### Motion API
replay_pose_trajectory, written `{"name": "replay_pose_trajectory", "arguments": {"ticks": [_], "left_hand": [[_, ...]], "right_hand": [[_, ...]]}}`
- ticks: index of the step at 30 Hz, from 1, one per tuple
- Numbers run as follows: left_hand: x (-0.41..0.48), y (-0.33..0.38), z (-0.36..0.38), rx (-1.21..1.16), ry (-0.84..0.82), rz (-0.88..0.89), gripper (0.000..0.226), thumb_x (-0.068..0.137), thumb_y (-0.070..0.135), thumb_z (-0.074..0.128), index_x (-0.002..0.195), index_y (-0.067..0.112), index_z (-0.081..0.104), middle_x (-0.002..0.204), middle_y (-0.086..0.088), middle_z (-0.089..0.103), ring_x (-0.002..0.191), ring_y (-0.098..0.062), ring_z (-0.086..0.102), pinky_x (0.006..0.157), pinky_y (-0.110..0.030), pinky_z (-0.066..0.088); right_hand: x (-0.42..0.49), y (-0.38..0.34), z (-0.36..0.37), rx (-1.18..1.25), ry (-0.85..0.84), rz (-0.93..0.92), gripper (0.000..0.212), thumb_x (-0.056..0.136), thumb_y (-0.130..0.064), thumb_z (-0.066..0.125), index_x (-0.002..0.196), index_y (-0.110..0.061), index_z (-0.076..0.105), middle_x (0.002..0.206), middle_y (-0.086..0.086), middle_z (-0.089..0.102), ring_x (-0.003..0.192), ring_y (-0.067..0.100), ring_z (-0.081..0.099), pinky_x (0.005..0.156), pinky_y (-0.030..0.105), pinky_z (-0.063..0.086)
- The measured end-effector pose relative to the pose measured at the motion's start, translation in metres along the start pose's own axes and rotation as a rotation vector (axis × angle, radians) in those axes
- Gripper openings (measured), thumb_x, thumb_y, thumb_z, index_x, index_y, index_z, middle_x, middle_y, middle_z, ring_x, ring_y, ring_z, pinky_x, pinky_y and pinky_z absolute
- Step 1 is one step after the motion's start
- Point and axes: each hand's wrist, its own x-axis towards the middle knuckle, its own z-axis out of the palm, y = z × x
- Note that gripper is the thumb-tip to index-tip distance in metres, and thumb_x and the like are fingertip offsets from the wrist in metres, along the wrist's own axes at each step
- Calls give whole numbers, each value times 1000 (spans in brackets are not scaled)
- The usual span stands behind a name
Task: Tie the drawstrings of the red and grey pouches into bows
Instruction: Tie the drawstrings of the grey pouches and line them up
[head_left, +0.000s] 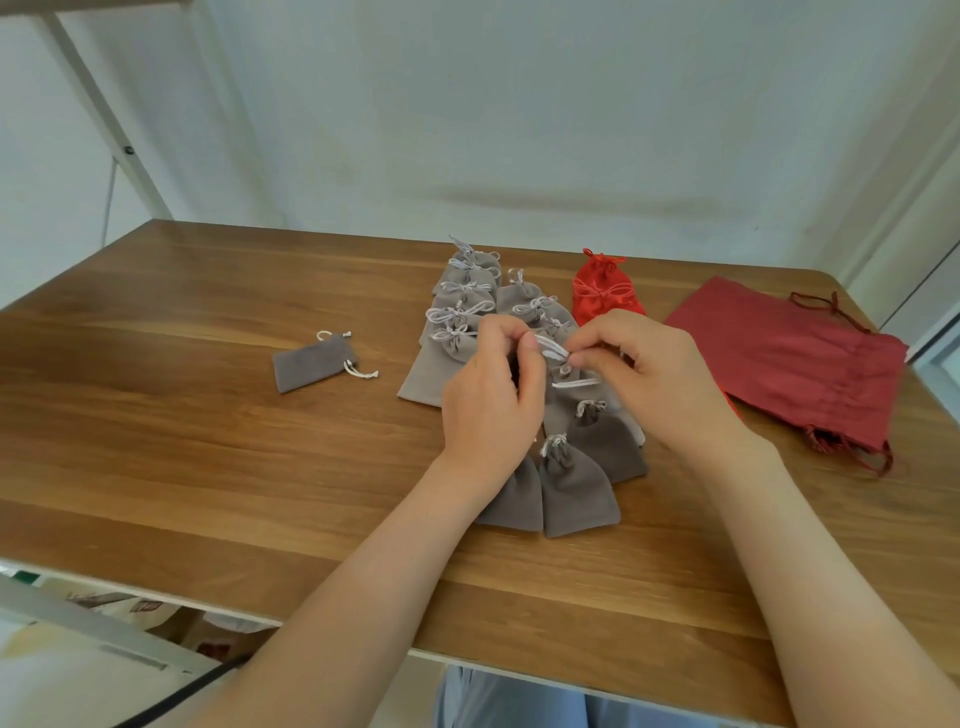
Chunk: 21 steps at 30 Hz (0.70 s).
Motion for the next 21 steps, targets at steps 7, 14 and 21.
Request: {"name": "replay_pose_trajectory", "arguments": {"ticks": [7, 14, 21], "left_hand": [[0, -2, 1, 18, -32, 13, 6, 96, 34, 32, 93, 30, 35, 60, 12, 50, 53, -8, 49, 47, -17, 31], [-1, -3, 2, 31, -22, 31, 5, 96, 31, 34, 92, 28, 35, 57, 17, 42, 48, 0, 45, 45, -15, 30], [0, -1, 0, -131, -141, -51, 6, 96, 21, 34, 90, 21, 36, 60, 12, 42, 50, -7, 43, 49, -25, 34]], "right_hand": [[1, -2, 2, -17, -22, -9, 21, 92, -1, 52, 108, -12, 59, 87, 2, 59, 82, 8, 51, 73, 11, 38], [-1, -4, 9, 1, -77, 5, 35, 92, -3, 52, 122, -20, 51, 93, -4, 54, 76, -11, 49, 71, 5, 36], [-1, 0, 7, 18, 28, -120, 18, 88, 3, 57, 98, -9, 66, 89, -5, 63, 86, -6, 54, 75, 7, 40]]}}
